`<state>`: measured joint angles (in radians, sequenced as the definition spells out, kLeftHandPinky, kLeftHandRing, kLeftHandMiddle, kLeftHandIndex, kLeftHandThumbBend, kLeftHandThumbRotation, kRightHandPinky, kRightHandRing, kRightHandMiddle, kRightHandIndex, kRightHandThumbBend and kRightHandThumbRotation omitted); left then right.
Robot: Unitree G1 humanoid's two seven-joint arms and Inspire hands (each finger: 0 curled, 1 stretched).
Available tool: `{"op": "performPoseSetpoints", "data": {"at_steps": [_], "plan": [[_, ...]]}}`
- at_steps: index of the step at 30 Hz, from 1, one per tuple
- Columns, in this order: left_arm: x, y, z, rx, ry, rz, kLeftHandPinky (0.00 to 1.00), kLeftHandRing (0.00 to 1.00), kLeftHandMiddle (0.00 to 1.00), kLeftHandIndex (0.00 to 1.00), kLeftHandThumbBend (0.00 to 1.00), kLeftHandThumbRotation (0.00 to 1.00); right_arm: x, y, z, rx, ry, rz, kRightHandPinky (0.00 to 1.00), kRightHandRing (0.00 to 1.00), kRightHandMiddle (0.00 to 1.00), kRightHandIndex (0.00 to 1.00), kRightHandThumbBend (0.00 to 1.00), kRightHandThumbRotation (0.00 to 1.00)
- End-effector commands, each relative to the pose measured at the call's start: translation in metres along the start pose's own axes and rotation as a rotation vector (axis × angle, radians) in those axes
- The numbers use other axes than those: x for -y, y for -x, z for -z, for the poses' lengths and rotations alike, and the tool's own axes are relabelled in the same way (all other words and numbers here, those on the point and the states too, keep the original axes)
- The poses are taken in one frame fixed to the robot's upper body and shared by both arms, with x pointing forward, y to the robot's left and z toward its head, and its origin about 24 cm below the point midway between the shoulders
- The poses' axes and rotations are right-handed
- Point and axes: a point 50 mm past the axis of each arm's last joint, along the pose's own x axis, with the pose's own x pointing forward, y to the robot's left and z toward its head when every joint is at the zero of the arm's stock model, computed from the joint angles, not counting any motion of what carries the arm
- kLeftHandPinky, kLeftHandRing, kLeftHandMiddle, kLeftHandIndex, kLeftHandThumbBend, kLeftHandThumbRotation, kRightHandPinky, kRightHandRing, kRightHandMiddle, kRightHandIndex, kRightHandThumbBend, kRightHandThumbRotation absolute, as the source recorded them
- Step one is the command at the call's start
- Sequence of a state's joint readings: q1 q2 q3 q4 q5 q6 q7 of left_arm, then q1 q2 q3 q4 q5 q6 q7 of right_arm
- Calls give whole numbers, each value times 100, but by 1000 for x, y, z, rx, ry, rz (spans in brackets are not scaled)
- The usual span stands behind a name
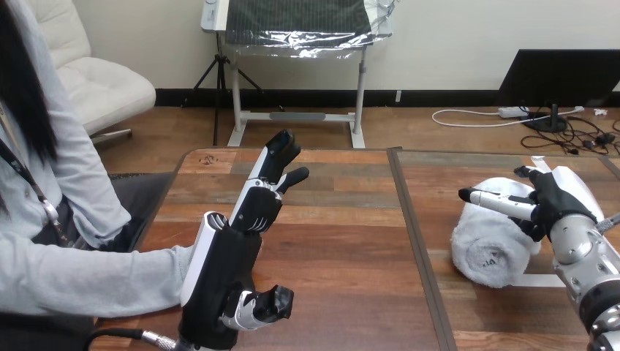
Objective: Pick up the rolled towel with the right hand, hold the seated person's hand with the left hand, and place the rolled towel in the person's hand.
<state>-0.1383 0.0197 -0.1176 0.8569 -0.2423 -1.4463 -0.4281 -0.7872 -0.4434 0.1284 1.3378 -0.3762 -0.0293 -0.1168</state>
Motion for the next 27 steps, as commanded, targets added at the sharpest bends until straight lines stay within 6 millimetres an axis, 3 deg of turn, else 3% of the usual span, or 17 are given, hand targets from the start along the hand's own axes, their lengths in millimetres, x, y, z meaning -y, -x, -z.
{"op": "performPoseSetpoints", "data": {"at_steps": [1,15,27], "plan": [[-2,-15,-3,65,-12,3,88,96,98,96,97,87,-38,7,9,-29,50,-116,71,82,85,92,99,61],[-1,-16,-2,69,-6,-1,88,96,98,96,97,86,-32,5,4,-9,39,-99,73,85,88,91,97,62],[-1,-16,-1,67,-6,-1,87,96,97,96,95,85,-27,4,0,19,36,-74,65,78,82,89,100,65]]}}
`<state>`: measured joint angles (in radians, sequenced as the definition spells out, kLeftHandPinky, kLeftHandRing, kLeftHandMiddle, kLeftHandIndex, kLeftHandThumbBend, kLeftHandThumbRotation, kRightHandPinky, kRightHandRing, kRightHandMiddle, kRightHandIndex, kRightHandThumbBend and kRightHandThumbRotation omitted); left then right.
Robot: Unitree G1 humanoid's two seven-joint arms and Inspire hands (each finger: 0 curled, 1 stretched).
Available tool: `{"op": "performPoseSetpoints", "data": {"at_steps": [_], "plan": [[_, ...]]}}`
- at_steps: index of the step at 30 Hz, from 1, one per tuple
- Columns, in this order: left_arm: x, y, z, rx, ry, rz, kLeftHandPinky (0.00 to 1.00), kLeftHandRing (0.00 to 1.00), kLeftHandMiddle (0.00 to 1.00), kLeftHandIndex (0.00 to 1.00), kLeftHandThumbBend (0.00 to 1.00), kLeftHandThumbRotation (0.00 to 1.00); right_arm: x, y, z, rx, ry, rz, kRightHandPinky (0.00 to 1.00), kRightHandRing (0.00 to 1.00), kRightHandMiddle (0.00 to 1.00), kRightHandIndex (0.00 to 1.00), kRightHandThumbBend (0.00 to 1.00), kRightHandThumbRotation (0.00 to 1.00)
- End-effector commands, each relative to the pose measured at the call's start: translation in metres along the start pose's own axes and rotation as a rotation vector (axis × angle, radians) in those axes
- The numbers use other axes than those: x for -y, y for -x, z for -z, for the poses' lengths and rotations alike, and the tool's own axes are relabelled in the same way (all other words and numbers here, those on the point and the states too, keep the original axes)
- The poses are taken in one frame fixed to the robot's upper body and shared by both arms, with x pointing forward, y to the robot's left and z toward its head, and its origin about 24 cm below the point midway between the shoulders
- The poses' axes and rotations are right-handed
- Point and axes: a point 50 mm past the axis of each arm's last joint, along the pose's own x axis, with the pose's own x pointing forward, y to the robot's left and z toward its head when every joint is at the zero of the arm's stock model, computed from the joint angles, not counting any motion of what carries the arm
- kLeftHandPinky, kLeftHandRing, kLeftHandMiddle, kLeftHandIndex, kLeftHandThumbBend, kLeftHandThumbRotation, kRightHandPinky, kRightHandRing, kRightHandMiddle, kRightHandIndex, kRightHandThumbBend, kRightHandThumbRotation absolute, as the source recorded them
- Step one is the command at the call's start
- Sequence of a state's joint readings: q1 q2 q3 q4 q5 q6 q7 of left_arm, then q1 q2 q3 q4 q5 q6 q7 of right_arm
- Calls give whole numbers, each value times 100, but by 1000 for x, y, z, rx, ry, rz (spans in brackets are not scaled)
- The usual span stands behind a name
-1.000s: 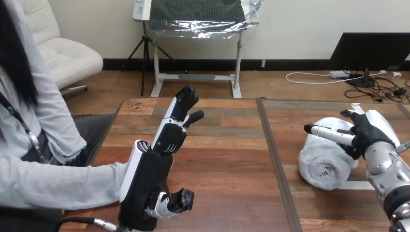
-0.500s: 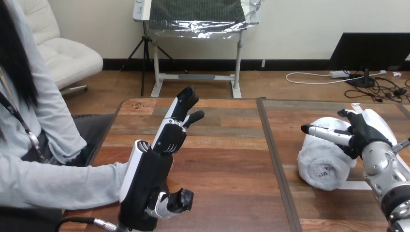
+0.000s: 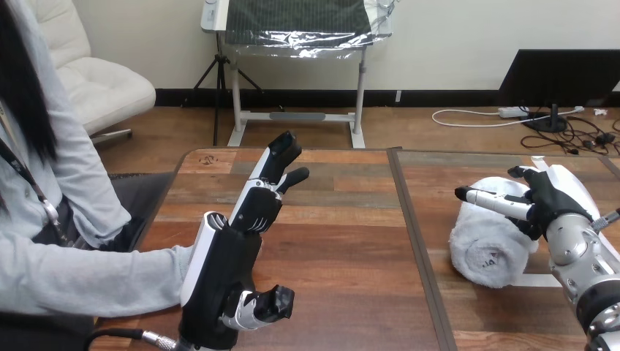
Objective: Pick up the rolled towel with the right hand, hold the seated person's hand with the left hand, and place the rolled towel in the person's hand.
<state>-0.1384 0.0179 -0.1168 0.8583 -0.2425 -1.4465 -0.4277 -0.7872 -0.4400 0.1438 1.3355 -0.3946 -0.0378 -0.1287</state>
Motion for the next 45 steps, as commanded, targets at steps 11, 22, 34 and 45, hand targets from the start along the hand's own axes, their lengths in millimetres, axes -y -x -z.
{"op": "performPoseSetpoints", "data": {"at_steps": [11,22,34,45], "plan": [[0,-17,-1,68,0,10,90,98,98,96,97,85,-20,3,-3,43,-2,-77,67,81,83,89,98,57],[-1,-18,-1,71,5,6,91,98,98,96,98,84,-17,4,-9,142,72,-85,74,85,86,87,93,50],[-2,-17,-3,83,-6,1,90,97,98,96,94,85,-16,8,-9,255,157,-100,74,82,85,84,92,45],[-4,-17,-3,87,-16,1,90,97,98,96,93,86,-16,13,-5,361,250,-132,73,81,84,83,89,45]]}}
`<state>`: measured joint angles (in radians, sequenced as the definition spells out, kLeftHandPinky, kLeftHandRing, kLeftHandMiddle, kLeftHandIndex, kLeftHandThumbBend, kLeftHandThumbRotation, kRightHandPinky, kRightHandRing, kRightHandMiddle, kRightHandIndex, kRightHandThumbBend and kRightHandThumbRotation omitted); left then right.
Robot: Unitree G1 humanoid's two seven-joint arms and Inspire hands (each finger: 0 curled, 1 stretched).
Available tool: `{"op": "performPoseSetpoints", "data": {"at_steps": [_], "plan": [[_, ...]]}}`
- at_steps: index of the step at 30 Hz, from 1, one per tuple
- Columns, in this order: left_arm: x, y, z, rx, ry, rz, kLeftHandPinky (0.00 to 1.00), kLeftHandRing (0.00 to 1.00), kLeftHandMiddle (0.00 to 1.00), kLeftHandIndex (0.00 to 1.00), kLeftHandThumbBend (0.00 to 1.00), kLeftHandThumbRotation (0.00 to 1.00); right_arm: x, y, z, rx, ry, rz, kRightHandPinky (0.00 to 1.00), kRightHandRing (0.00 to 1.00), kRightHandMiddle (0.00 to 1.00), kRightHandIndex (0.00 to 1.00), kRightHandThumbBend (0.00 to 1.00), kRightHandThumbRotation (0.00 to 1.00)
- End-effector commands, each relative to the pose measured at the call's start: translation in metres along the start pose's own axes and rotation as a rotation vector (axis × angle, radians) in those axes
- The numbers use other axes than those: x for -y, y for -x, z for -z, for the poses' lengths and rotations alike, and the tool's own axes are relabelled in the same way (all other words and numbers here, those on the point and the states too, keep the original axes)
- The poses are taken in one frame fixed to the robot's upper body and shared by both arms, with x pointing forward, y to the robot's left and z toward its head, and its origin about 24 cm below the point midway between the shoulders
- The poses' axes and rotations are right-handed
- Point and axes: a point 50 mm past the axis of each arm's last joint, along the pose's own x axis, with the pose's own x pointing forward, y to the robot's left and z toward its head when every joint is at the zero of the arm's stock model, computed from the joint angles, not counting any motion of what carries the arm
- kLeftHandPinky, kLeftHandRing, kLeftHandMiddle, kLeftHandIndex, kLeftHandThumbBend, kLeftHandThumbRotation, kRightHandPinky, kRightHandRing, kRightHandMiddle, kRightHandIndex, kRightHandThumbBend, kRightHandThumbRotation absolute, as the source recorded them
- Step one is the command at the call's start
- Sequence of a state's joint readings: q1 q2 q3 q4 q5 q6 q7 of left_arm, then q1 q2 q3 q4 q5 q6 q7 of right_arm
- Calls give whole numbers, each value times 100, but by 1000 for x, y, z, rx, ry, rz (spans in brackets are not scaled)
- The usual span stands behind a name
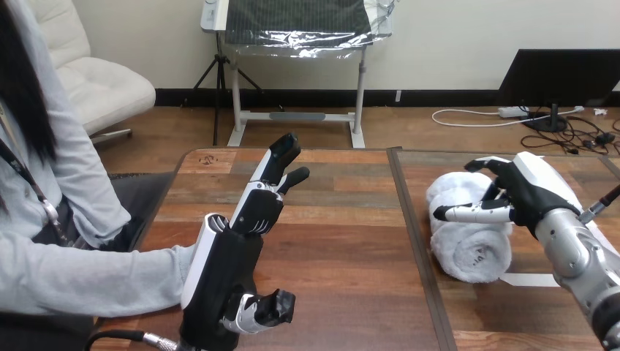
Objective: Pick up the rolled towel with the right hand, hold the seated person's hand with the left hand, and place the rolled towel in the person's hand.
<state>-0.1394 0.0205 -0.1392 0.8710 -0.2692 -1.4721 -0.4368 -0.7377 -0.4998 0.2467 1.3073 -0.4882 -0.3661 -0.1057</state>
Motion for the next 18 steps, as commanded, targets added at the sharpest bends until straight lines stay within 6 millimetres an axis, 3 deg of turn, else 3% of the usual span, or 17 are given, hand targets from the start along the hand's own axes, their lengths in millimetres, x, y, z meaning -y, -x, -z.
{"op": "performPoseSetpoints", "data": {"at_steps": [1,18], "plan": [[-6,-18,-1,73,-21,-1,90,97,98,96,92,86,-16,6,1,60,71,-80,73,81,83,83,89,46],[-7,-19,-1,70,-18,5,91,98,98,95,95,86,-23,21,10,203,211,-157,72,78,80,80,92,52]]}}
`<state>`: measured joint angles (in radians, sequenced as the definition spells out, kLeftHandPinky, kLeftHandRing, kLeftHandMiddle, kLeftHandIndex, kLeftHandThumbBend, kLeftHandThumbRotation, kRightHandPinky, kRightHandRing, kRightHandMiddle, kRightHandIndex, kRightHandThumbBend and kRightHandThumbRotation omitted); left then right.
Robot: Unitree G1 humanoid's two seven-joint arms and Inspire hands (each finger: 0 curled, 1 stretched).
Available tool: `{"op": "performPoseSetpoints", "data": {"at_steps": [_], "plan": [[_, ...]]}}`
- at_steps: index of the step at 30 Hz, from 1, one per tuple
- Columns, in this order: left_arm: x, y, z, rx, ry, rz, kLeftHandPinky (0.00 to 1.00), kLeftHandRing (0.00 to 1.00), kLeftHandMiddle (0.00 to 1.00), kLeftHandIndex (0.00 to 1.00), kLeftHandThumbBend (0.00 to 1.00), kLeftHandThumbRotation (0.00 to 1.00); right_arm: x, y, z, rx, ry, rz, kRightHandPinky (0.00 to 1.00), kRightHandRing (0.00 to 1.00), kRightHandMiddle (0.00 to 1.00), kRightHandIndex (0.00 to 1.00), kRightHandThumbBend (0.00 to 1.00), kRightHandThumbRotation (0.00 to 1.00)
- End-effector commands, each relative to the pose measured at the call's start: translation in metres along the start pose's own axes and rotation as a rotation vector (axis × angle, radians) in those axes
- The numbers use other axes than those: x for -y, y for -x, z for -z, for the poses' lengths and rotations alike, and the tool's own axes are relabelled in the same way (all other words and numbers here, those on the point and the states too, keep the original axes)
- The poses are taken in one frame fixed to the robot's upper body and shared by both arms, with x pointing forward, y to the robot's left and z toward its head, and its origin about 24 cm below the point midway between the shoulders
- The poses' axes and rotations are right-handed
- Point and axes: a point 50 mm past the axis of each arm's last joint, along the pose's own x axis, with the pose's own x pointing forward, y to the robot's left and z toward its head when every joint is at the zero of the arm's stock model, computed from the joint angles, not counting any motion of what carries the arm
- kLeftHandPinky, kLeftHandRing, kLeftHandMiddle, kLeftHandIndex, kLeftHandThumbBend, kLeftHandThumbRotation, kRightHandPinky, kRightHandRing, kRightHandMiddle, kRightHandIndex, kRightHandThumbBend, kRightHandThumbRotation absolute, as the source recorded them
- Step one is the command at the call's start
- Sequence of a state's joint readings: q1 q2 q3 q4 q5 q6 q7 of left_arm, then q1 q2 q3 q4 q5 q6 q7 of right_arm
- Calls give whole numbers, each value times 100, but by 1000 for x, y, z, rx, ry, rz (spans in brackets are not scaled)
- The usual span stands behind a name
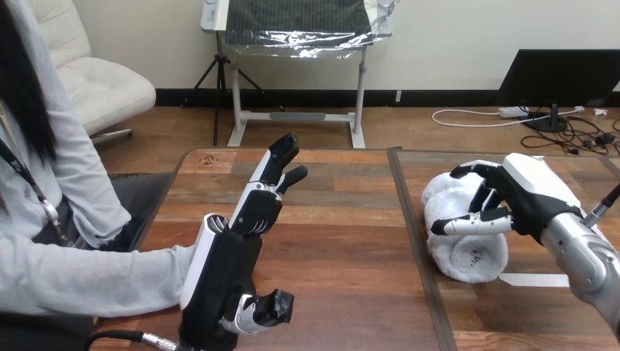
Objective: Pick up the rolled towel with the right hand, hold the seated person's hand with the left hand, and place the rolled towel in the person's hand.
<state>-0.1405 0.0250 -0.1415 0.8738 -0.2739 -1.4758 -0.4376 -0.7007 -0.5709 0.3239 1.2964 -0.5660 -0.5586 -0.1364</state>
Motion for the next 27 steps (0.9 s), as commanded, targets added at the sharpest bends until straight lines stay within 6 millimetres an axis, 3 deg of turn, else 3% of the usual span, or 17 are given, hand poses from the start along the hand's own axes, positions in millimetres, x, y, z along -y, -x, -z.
{"op": "performPoseSetpoints", "data": {"at_steps": [1,15,27], "plan": [[-6,-19,-1,71,-14,5,91,98,98,95,95,86,-26,10,0,65,69,-118,72,78,79,79,92,52],[-6,-19,-2,77,-17,2,91,97,97,95,93,87,-28,22,1,225,300,-141,69,75,76,76,94,55],[-6,-18,-2,74,-19,4,90,97,97,94,93,88,-24,31,6,372,534,-90,64,68,70,72,100,51]]}}
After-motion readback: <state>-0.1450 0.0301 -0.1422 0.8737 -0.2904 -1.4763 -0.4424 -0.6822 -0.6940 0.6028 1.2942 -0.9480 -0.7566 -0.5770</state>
